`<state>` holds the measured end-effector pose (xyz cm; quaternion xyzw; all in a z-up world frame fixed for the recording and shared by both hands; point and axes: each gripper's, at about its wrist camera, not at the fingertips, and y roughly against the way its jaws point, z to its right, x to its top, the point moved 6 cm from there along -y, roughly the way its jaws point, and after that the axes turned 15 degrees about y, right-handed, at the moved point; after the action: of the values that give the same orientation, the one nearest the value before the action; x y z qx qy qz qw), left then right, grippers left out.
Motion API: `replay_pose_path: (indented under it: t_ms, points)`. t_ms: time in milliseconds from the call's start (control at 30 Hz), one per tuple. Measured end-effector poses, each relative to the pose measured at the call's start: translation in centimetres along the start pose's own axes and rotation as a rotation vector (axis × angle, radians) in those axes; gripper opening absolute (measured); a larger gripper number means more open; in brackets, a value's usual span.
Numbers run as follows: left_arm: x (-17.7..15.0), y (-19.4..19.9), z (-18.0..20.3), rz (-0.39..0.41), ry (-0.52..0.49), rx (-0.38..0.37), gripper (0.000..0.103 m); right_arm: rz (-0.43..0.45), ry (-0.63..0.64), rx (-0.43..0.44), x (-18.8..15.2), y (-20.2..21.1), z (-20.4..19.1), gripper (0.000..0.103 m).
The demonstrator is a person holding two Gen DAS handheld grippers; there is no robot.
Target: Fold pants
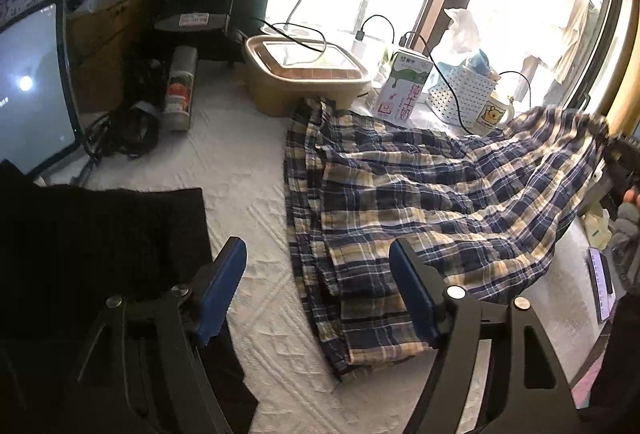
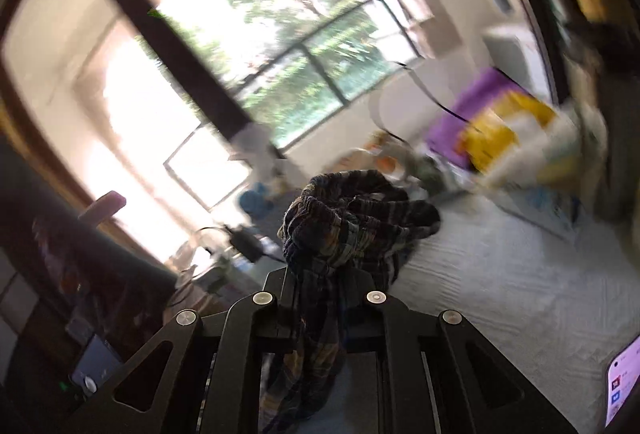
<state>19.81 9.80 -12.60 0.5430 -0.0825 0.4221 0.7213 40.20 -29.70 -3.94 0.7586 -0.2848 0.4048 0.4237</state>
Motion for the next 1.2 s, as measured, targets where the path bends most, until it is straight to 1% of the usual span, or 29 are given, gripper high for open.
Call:
replay_pose_path:
  t_ms: [67,167,267,367,400,467,567,700,800,933,1000,1033,1100,1133,1167,1200]
  points:
    - [0.3,0.3,-0.2,0.01,0.0,-0.009,0.074,0.008,0.078,0.004,0.7,-0.1,-2.8,0.014]
    - [0.7,0.8,-0.4,0.018,-0.003,-0.022,0.074,0.009,0.155,0.028,1.0,-0.3,-6.2,0.014]
    - [1.1,1.4,-0.5,0.03,-0.017,-0.037,0.074,-0.009,0.205,0.059,0.5,-0.8,-9.0,0.014]
    - [1.4,1.9,-1.1,0.041,-0.018,-0.043,0.074,-0.036,0.277,0.092,-0.7,-2.0,-12.6,0.014]
    - [1.5,1.9,-1.3,0.041,-0.017,-0.044,0.074,-0.049,0.313,0.104,-1.5,-2.6,-14.4,0.014]
    - [1.5,2.2,-1.8,0.041,-0.014,-0.047,0.074,-0.071,0.351,0.123,-2.8,-3.4,-16.5,0.014]
    - [1.5,2.9,-2.5,0.052,-0.01,-0.054,0.074,-0.138,0.401,0.194,-5.9,-4.8,-20.4,0.014]
    - [1.4,3.6,-3.5,0.061,0.011,-0.053,0.074,-0.224,0.476,0.261,-10.1,-6.4,-24.7,0.014]
    - [1.1,3.6,-4.1,0.049,0.01,-0.046,0.074,-0.276,0.502,0.286,-12.6,-7.6,-26.3,0.014]
    - [0.9,3.9,-4.5,0.047,0.003,-0.038,0.074,-0.393,0.541,0.318,-17.0,-9.5,-28.0,0.014]
    - [1.1,4.0,-4.6,0.052,0.005,-0.035,0.074,-0.434,0.549,0.324,-18.8,-10.1,-28.4,0.014]
    - [1.1,4.0,-4.6,0.053,0.007,-0.033,0.074,-0.469,0.558,0.326,-19.9,-10.4,-28.6,0.014]
    - [1.3,4.0,-4.6,0.053,0.014,-0.029,0.074,-0.501,0.584,0.333,-21.0,-10.3,-28.7,0.015]
    - [1.4,3.9,-4.5,0.051,0.016,-0.029,0.074,-0.507,0.594,0.339,-21.2,-10.1,-28.7,0.017]
    - [1.5,3.7,-4.3,0.049,0.016,-0.029,0.074,-0.51,0.599,0.351,-21.3,-9.8,-28.6,0.023]
    - [1.6,3.6,-4.2,0.047,0.014,-0.029,0.074,-0.514,0.602,0.38,-21.3,-9.3,-28.6,0.029]
